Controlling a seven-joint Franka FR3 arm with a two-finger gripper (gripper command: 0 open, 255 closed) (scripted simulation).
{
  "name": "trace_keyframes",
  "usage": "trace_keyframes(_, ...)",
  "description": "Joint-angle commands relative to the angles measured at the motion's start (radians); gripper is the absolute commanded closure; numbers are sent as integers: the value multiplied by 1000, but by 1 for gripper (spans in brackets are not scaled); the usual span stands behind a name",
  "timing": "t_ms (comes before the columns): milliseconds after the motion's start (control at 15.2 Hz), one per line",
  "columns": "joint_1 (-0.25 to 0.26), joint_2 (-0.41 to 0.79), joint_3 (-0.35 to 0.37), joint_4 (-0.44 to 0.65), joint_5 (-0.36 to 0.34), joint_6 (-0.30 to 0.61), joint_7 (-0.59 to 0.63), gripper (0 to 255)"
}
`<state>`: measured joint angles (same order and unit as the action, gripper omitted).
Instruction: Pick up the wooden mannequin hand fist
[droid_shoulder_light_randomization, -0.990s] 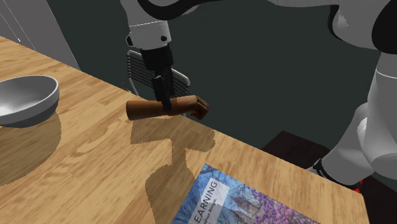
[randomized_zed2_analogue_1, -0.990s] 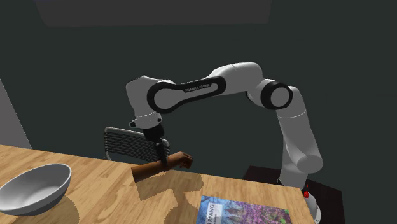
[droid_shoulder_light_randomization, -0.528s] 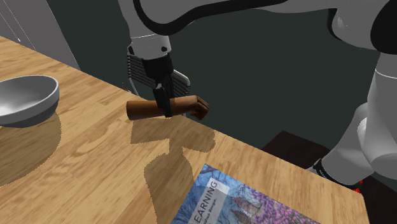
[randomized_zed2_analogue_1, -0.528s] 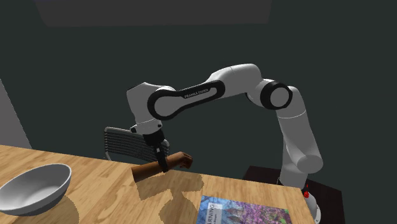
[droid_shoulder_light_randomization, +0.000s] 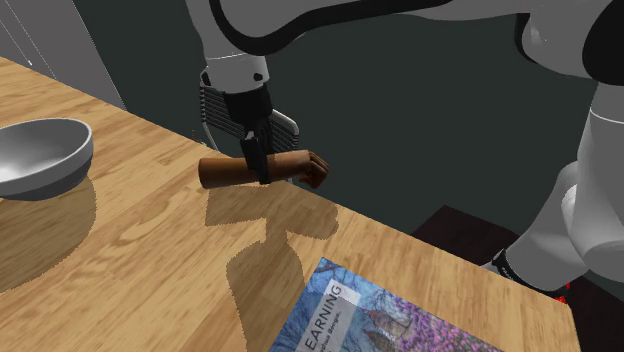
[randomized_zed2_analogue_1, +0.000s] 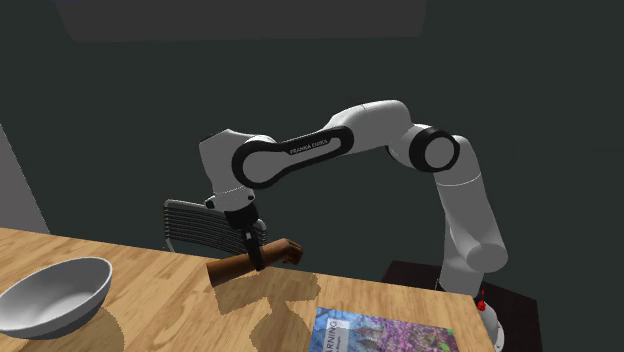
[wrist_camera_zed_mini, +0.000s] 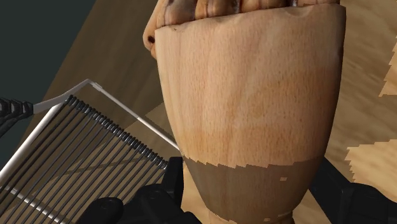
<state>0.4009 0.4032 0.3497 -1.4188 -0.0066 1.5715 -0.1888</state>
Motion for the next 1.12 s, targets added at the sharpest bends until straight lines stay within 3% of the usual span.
trace_keyframes(0, 0, 0, 0, 12, 0, -14, 1, 255)
trace_keyframes(1056, 21, 30, 4, 247, -6, -219, 20, 255)
